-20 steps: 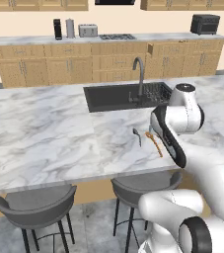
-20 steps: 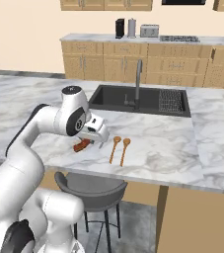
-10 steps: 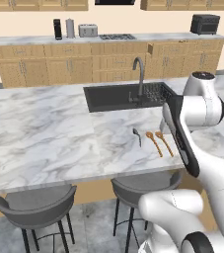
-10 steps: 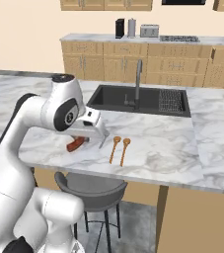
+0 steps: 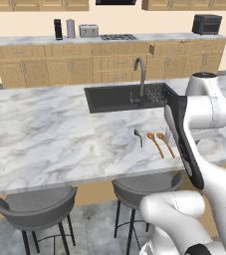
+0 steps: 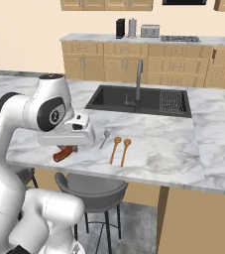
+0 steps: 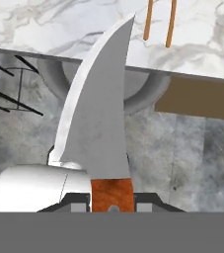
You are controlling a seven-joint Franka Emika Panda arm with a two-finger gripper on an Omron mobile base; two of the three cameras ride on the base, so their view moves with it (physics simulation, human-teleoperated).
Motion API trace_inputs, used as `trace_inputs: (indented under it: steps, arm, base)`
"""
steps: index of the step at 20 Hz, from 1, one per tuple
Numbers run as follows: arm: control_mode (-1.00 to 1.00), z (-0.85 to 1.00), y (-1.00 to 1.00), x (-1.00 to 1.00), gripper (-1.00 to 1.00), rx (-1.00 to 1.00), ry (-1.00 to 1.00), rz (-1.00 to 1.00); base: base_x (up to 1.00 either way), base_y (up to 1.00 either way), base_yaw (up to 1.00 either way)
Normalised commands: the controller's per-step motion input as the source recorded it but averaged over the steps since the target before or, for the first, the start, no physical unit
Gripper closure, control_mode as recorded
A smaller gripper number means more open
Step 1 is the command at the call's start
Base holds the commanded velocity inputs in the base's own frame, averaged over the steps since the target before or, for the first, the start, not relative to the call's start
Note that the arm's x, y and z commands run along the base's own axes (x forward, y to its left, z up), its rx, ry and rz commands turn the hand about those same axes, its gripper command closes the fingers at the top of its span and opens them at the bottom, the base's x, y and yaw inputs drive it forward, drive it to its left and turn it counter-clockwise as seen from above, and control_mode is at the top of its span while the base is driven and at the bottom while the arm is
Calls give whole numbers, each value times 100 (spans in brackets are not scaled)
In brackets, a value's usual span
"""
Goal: Pick up the metallic utensils from the counter and place them in the open drawer. Make sure not to pick up any wooden utensils.
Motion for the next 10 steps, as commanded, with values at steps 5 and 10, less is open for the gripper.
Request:
trace_inputs:
  steps: [5,10]
  arm:
    - [100,0,0,0,100,0,0,0]
    - [100,0,0,0,100,0,0,0]
  base:
    - [-68,-11,4]
    - [-87,-81,0]
